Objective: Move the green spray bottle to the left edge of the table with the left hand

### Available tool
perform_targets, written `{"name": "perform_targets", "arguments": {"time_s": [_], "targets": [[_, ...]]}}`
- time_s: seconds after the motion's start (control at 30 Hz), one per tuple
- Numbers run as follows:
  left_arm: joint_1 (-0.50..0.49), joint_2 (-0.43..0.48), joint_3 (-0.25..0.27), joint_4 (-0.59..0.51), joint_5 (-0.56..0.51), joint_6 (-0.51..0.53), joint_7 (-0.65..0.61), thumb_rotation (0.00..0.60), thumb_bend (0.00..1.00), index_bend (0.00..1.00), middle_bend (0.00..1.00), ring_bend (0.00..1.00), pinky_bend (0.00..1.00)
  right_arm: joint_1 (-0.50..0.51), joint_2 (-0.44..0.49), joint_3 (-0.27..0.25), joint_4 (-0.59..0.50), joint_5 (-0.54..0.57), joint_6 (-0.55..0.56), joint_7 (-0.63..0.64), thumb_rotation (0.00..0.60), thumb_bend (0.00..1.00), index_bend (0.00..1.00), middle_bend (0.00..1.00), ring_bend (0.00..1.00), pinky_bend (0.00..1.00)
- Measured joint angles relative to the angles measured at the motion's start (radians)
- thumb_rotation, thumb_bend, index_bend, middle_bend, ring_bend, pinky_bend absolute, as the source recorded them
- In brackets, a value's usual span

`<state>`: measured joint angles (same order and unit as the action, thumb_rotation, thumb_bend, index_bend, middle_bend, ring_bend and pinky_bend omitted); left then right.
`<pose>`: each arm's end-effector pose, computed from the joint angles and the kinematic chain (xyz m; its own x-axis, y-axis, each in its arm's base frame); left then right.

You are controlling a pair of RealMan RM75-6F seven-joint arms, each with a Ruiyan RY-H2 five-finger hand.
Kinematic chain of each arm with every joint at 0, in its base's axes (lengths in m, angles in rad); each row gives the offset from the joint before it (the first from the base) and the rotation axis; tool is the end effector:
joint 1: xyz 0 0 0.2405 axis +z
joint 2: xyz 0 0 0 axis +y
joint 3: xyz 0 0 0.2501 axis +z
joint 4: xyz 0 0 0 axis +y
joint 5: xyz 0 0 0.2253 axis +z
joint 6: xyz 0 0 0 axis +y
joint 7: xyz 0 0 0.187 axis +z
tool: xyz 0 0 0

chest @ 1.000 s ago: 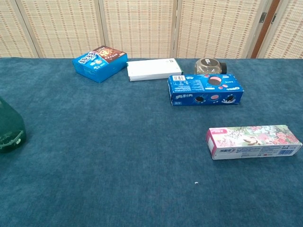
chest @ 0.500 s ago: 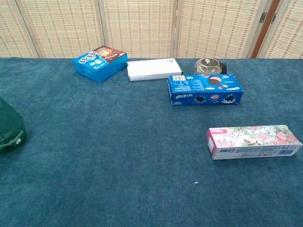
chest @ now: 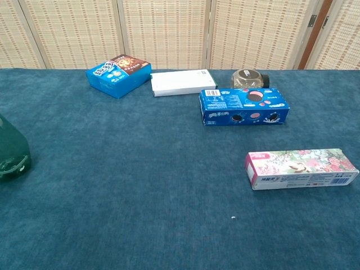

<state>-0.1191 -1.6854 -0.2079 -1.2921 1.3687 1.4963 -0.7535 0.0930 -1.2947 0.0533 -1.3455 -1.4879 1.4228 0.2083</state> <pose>-0.3004 0.2616 0.0242 -0.5767 -0.1982 0.7926 0.8085 0.0006 0.5884 -0.3529 -0.2308 0.1041 0.2810 -0.0477 0.9585 -0.9590 0.0232 0.2823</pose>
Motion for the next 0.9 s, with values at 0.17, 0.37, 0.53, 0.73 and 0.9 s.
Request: {"name": "perform_targets", "arguments": {"time_s": [0.17,0.37,0.53,0.73,0.9], "targets": [[0.003,0.005,0.000,-0.007,0.000,-0.002,0.002,0.600,0.00,0.07,0.17,0.14,0.06,0.001,0.000,0.000,0.000,0.000,-0.001,0.000,0.600,0.24,0.40,0.37,0.32,0.52],[0.007,0.019,0.005,-0.023,0.002,-0.005,0.013,0.600,0.00,0.06,0.16,0.14,0.06,0.001,0.001,0.001,-0.002,-0.002,0.002,-0.001,0.600,0.24,0.40,0.37,0.32,0.52],[0.012,0.040,0.011,-0.040,0.003,-0.010,0.032,0.600,0.00,0.07,0.16,0.13,0.06,0.001,0.004,0.001,-0.006,-0.002,0.003,-0.002,0.600,0.24,0.40,0.37,0.32,0.52],[0.024,0.061,0.007,-0.060,-0.007,-0.007,0.044,0.600,0.00,0.07,0.16,0.13,0.06,0.002,0.006,0.002,-0.010,-0.004,0.004,-0.006,0.600,0.24,0.40,0.37,0.32,0.52],[0.029,0.075,0.003,-0.065,-0.008,-0.001,0.048,0.600,0.00,0.07,0.16,0.13,0.06,0.004,0.011,0.005,-0.017,-0.006,0.007,-0.011,0.600,0.24,0.40,0.37,0.32,0.52]]}}
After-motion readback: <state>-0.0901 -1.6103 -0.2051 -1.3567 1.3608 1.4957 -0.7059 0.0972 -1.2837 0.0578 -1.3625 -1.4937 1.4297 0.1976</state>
